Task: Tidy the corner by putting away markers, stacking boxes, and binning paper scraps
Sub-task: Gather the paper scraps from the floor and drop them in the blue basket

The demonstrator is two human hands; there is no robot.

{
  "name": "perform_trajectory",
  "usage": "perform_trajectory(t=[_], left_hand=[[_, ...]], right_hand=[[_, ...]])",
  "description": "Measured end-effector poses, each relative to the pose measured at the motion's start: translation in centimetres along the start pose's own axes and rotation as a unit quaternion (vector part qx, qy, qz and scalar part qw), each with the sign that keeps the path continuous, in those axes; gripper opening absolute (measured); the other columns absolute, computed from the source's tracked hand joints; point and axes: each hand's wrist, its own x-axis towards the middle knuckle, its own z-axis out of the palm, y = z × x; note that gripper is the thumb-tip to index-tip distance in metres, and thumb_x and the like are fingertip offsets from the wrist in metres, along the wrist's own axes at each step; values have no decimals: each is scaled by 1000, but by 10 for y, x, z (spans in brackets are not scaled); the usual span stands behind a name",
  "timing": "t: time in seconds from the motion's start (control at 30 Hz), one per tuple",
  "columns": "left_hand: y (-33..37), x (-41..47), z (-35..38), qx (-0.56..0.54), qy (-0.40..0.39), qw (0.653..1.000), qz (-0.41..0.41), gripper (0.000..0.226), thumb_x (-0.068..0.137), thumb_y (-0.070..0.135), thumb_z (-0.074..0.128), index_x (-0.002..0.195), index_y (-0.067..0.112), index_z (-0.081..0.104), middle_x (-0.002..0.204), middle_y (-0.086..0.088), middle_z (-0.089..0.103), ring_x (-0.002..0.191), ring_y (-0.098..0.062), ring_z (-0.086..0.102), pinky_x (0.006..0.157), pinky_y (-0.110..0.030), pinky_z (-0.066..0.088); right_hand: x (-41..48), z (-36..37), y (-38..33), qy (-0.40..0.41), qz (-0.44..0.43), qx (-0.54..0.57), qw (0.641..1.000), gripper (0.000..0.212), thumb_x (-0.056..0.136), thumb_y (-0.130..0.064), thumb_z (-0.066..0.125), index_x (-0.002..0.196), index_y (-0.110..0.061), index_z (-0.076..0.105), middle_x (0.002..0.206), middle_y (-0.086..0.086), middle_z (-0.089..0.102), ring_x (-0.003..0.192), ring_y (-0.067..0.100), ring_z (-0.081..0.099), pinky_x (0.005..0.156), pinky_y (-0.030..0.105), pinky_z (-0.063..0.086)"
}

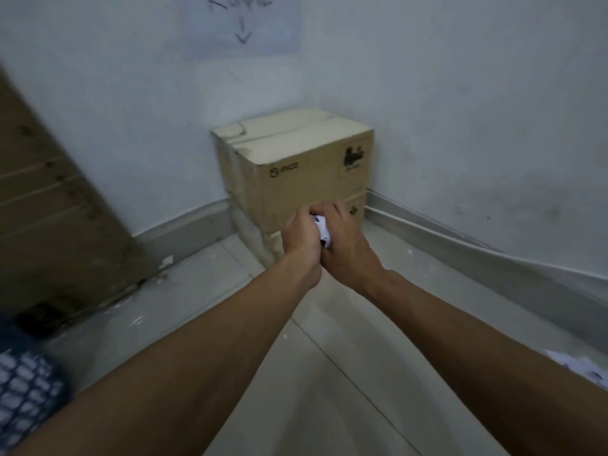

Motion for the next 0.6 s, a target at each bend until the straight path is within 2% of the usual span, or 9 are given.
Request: perform_trajectory(t=[0.1, 0.2, 0.23, 0.33, 0.4, 0.5, 0.6], left_hand=[[35, -5, -30, -29, 56, 997, 38, 31, 92, 23, 50, 63, 19, 59, 65, 0, 59, 61, -16, 57, 55, -25, 42], [73, -14, -57, -36, 92, 992, 77, 24, 87, 18, 52, 65, 17, 59, 67, -1, 60, 64, -19, 58, 55, -24, 42], [87, -17, -69, -42, 103, 990, 89, 22, 86, 17, 53, 65, 17, 60, 67, 0, 61, 63, -18, 58, 55, -23, 43], [121, -24, -98, -55, 117, 984, 119, 22, 86, 17, 53, 65, 18, 61, 71, -1, 63, 66, -18, 60, 56, -23, 44], [141, -27, -117, -62, 136, 978, 147, 24, 86, 17, 51, 65, 18, 61, 70, 0, 63, 65, -17, 61, 55, -23, 44], [167, -35, -153, -82, 165, 966, 180, 27, 88, 16, 51, 63, 18, 59, 64, 1, 60, 62, -16, 59, 53, -22, 43], [188, -42, -197, -86, 202, 957, 190, 27, 91, 16, 49, 65, 16, 58, 66, -2, 59, 61, -16, 57, 52, -23, 43]], right_hand=[[24, 26, -34, -7, -37, 31, 999, 40, 81, -1, 59, 121, -8, 57, 113, 3, 51, 84, 14, 55, 68, 31, 47], [51, 50, -65, -4, -86, 50, 995, 42, 78, -2, 54, 120, -7, 57, 112, 8, 53, 88, 21, 57, 69, 38, 50], [60, 58, -78, -5, -104, 60, 993, 42, 77, -1, 53, 119, -5, 57, 112, 9, 53, 90, 18, 55, 70, 34, 49], [86, 77, -113, 7, -150, 67, 986, 43, 72, 5, 54, 115, 1, 59, 108, 7, 51, 86, -3, 41, 74, 8, 37], [101, 93, -135, 8, -172, 66, 983, 45, 72, 3, 55, 116, 0, 59, 108, 8, 52, 84, -11, 41, 74, 0, 33], [114, 123, -173, -16, -193, 107, 975, 43, 75, -4, 52, 118, -5, 57, 114, 10, 50, 83, -6, 42, 70, 6, 37], [115, 152, -215, -34, -209, 151, 966, 45, 77, -5, 54, 122, -7, 57, 119, 10, 49, 89, 9, 52, 71, 19, 42]])
